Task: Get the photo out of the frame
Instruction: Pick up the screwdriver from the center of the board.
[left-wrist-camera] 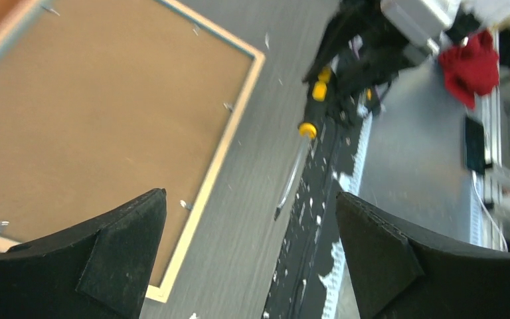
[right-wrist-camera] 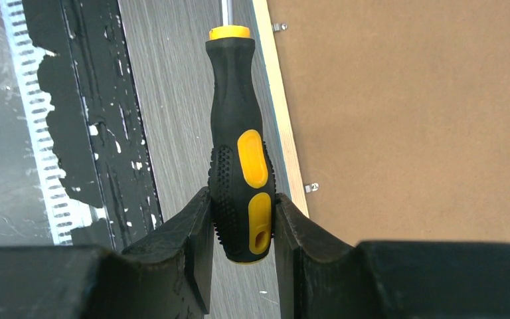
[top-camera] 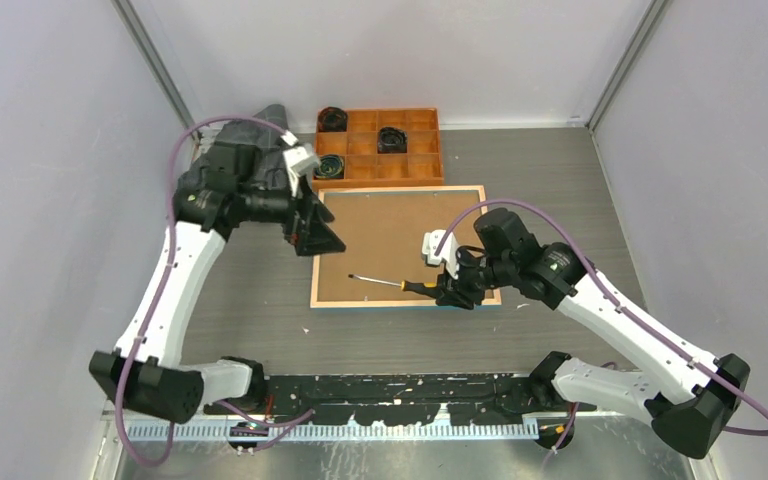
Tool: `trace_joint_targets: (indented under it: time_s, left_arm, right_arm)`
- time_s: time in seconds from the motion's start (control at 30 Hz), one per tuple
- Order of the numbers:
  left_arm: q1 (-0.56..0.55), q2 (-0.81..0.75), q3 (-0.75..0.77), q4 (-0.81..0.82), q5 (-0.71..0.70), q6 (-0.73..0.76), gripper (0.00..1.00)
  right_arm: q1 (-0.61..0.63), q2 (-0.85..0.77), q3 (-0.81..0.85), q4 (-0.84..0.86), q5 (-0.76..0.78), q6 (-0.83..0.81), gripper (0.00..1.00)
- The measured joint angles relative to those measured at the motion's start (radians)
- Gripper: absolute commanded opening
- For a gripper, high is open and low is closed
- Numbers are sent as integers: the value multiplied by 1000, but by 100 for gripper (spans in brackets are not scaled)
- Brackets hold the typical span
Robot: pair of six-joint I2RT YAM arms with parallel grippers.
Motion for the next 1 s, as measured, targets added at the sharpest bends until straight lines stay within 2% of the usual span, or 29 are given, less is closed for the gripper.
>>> trace_joint_targets:
  time_s: [0.13, 0.23, 0.43, 0.6, 0.87, 0.93, 1.0]
  left_arm:
    - [-104, 81, 8, -157, -10, 164, 100]
    - [-156, 99, -4, -216, -16, 243, 97]
    - [-216, 132, -35, -231, -19, 304, 88]
    - [-252, 202, -47, -216, -26, 311, 76]
    - [-291, 273, -19, -203, -17, 290, 49]
    - [-300, 285, -4, -204, -15, 285, 38]
    - [-309, 301, 11, -206, -11, 286, 21]
  right_arm:
    - [-24, 0, -21, 2, -20, -26, 1]
    - [-48, -2, -29, 14, -47, -32, 1]
    - [-92, -20, -43, 25, -103, -32, 1]
    - [-104, -19, -43, 32, -123, -35, 1]
    - [-104, -1, -44, 32, -148, -55, 1]
    - [-104, -1, -44, 31, -153, -60, 1]
    - [-104, -1, -44, 31, -154, -63, 1]
